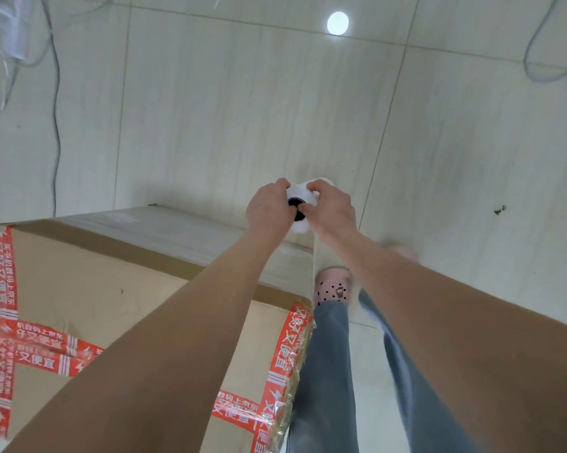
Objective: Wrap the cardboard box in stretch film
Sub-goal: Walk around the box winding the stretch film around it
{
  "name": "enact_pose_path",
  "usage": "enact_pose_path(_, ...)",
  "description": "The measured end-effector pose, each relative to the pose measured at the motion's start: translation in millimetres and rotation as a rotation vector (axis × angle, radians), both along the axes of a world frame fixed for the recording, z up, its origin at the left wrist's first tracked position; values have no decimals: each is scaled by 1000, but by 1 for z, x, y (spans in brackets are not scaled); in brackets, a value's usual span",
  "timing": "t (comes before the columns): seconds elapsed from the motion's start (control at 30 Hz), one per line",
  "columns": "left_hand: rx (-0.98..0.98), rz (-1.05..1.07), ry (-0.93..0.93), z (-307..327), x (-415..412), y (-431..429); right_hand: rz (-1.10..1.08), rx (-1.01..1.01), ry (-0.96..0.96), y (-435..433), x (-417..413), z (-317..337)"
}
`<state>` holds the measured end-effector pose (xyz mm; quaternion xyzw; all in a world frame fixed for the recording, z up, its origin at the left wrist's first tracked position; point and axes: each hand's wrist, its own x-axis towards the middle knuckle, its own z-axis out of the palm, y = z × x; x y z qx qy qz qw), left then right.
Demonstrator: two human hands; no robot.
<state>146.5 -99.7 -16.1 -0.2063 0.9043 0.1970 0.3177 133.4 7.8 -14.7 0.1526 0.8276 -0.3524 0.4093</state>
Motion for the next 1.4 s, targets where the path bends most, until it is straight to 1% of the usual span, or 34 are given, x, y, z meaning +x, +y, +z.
enact_pose_path(0.2, -7, 47, -92, 2, -12, -9, 166, 12, 11, -7, -6, 0)
enact_pose_path(0.3, -22, 128, -131, 2, -20, -14, 126, -91, -77, -2, -22, -3)
enact_pose_path(0.37, -19, 177, -113, 2, -26, -16, 116, -138, -116, 7, -26, -5)
enact_pose_path(0.47, -24, 193, -86, 1, -32, -15, 106, -109, -167, 16, -23, -7)
enact_pose_path(0.6, 7, 225, -94, 0, -40, -8, -4, -93, -125, 12, -26, -8)
enact_pose_path(0.67, 17, 259, -104, 0, -42, -8, 11, -76, -109, 9, -31, -7)
enact_pose_path(0.87, 76, 516, -123, -5, -30, -19, 126, -121, -54, -5, -46, -2)
enact_pose_path(1.03, 124, 718, -84, -3, -25, -35, 227, -92, -43, -21, -53, -3)
enact_pose_path(1.2, 126, 874, -43, 2, -27, -53, 168, -205, -95, -40, -62, -5)
enact_pose_path(1.27, 124, 886, -64, 4, -28, -63, 176, -196, -118, -46, -62, -4)
enact_pose_path(1.4, 161, 831, -148, 4, -27, -74, 236, -179, -145, -57, -60, -3)
